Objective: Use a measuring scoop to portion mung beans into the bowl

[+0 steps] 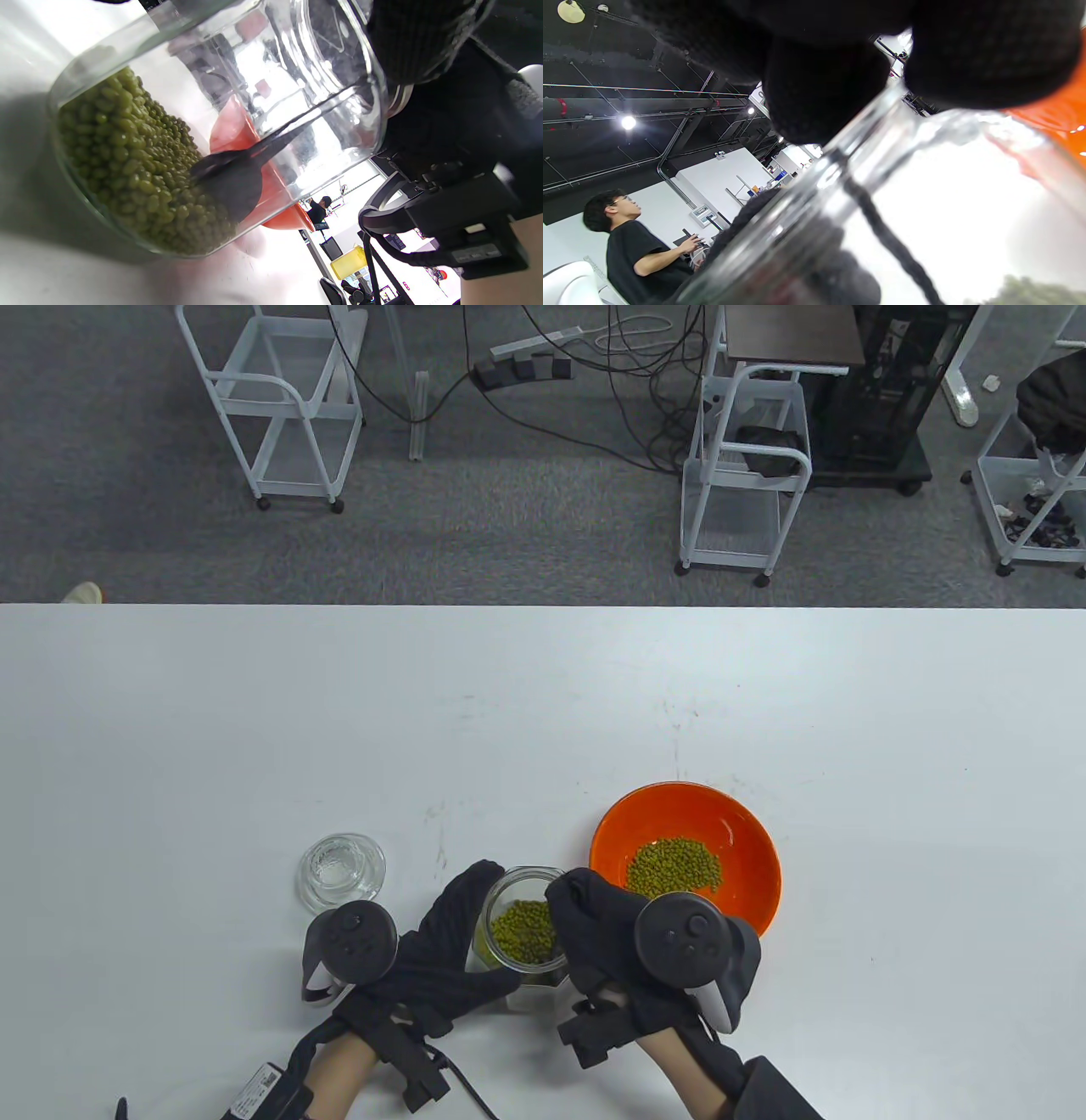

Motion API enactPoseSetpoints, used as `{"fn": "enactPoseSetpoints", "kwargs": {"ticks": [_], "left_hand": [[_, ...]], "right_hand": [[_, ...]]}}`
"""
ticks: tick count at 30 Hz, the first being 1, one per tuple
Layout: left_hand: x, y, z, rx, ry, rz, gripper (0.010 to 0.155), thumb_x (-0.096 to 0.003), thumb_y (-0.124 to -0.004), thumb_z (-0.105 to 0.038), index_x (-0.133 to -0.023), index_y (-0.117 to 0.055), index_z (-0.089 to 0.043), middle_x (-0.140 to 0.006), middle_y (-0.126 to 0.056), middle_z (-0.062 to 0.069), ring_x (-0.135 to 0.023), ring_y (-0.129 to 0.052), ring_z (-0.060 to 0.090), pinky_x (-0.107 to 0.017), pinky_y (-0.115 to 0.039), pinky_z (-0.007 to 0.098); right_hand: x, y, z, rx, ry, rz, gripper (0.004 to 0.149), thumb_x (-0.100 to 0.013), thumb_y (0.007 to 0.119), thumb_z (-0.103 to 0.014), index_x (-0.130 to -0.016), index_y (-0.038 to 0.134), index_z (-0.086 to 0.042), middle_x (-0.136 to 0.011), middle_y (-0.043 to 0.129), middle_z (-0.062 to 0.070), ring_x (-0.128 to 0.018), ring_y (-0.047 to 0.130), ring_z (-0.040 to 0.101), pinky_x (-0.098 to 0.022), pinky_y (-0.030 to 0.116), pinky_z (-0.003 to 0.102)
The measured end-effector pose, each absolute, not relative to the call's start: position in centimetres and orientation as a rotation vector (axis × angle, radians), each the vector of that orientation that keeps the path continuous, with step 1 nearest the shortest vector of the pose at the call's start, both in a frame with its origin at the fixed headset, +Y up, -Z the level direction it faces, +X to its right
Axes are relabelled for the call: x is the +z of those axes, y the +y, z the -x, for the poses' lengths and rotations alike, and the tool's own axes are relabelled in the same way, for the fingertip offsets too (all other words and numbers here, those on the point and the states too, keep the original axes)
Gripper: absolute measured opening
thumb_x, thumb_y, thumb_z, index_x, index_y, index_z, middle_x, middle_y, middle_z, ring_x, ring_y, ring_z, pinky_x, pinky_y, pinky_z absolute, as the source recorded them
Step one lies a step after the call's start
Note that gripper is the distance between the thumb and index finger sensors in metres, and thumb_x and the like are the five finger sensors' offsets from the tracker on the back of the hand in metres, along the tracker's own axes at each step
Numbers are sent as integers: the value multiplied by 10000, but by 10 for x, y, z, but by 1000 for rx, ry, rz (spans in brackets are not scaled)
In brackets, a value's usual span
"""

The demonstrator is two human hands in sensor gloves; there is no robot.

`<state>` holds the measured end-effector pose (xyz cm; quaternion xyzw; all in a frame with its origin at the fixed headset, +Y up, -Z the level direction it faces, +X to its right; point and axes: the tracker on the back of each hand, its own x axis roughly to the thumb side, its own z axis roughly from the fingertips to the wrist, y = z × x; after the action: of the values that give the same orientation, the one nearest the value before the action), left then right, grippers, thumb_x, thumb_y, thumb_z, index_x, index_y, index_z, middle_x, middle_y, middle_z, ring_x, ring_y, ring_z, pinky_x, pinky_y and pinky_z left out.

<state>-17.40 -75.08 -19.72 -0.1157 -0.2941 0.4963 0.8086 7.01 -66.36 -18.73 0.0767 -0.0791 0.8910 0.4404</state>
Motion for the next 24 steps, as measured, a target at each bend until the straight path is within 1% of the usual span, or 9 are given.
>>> {"fn": "enactPoseSetpoints", "kwargs": {"ticks": [7,14,24], "left_hand": [[-197,-751,174,1061,-629,247,1086,-495,-826,-621,-1196,-132,-165,-1251,-227,277,-1134,-390,550,-723,-418,802],[-197,-751,174,1061,-629,247,1088,-493,-827,-622,-1196,-134,-166,-1251,-228,276,-1133,-389,552,-723,-418,803],[-197,-751,174,1061,-629,247,1087,-493,-828,-621,-1196,-134,-167,-1251,-229,276,-1134,-389,551,-722,-418,803]], "right_hand": [[-190,-673,-70,2130,-145,-127,408,-518,789,-390,-674,958,-53,-363,1010,165,57,889,72,-84,934,350],[-196,-684,-77,2008,9,-68,409,-516,800,-388,-693,961,-56,-399,1029,171,56,885,67,-78,930,335],[-200,-695,-86,1838,76,16,409,-519,793,-387,-708,955,-63,-422,1028,174,55,887,60,-72,933,333]]}}
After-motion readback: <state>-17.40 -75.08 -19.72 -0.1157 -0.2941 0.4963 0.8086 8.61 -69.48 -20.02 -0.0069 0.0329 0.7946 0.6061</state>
